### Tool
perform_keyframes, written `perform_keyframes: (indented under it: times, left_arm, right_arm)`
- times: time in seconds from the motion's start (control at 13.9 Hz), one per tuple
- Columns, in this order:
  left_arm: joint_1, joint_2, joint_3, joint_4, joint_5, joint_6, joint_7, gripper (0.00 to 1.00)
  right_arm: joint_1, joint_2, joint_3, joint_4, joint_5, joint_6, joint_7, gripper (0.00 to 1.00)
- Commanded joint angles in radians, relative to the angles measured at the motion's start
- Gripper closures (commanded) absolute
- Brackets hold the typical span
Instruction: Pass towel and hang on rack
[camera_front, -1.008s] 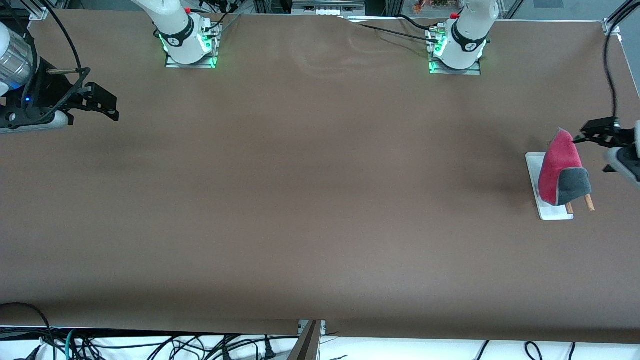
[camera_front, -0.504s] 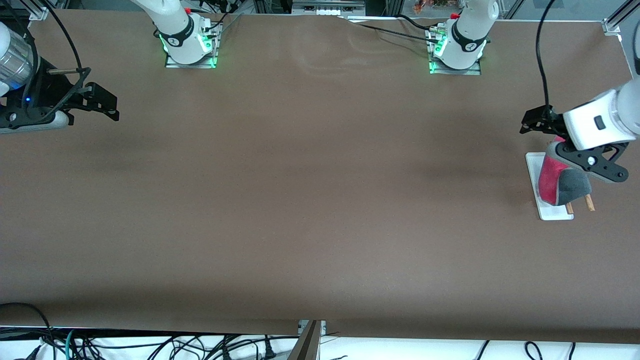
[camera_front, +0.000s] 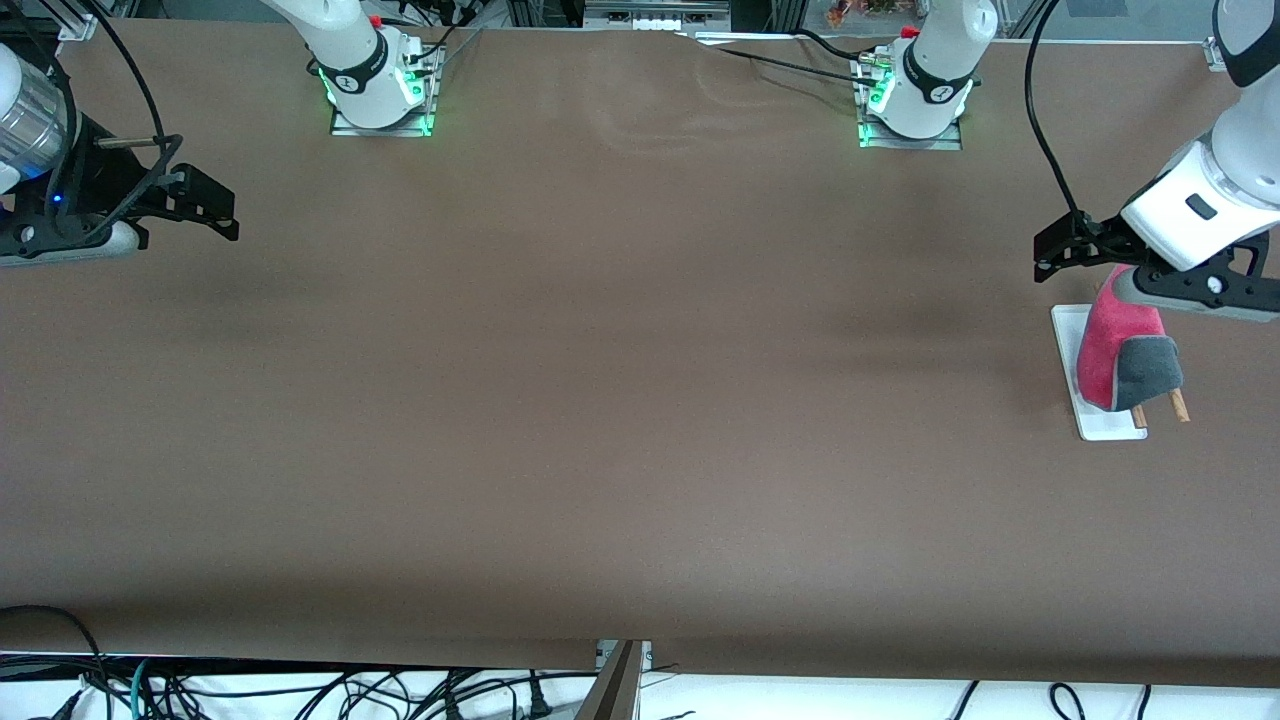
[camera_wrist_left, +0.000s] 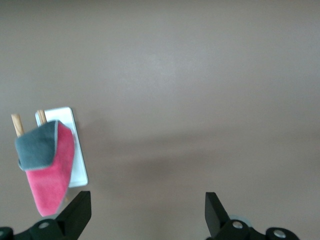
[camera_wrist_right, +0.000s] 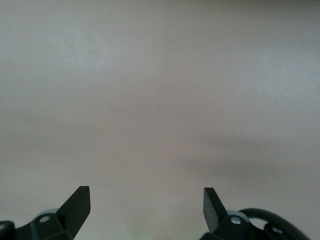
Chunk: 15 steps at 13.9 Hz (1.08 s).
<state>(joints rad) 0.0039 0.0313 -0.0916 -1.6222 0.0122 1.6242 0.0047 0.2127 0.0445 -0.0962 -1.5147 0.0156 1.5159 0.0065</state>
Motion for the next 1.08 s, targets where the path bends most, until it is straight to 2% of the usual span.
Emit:
perform_keyframes:
  times: [0.0, 0.43, 0.72, 1.01]
  left_arm:
    - [-0.036, -0.08, 0.052, -0.108, -0.018, 0.042, -0.034, 0.0]
    - [-0.038, -0.056, 0.049, -0.085, -0.015, 0.026, -0.038, 0.0]
    - [-0.038, -0.007, 0.044, -0.007, -0.014, -0.021, -0.037, 0.0]
    - [-0.035, 0.001, 0.046, -0.002, -0.014, -0.023, -0.037, 0.0]
  right_arm:
    - [0.002, -0.003, 0.004, 0.014, -0.009, -0.02, 0.018, 0.0]
    - [0.002, -0.003, 0.006, 0.016, -0.008, -0.02, 0.023, 0.0]
    - [0.002, -0.003, 0.006, 0.014, -0.009, -0.02, 0.023, 0.0]
    - [0.002, -0.003, 0.006, 0.014, -0.009, -0.02, 0.023, 0.0]
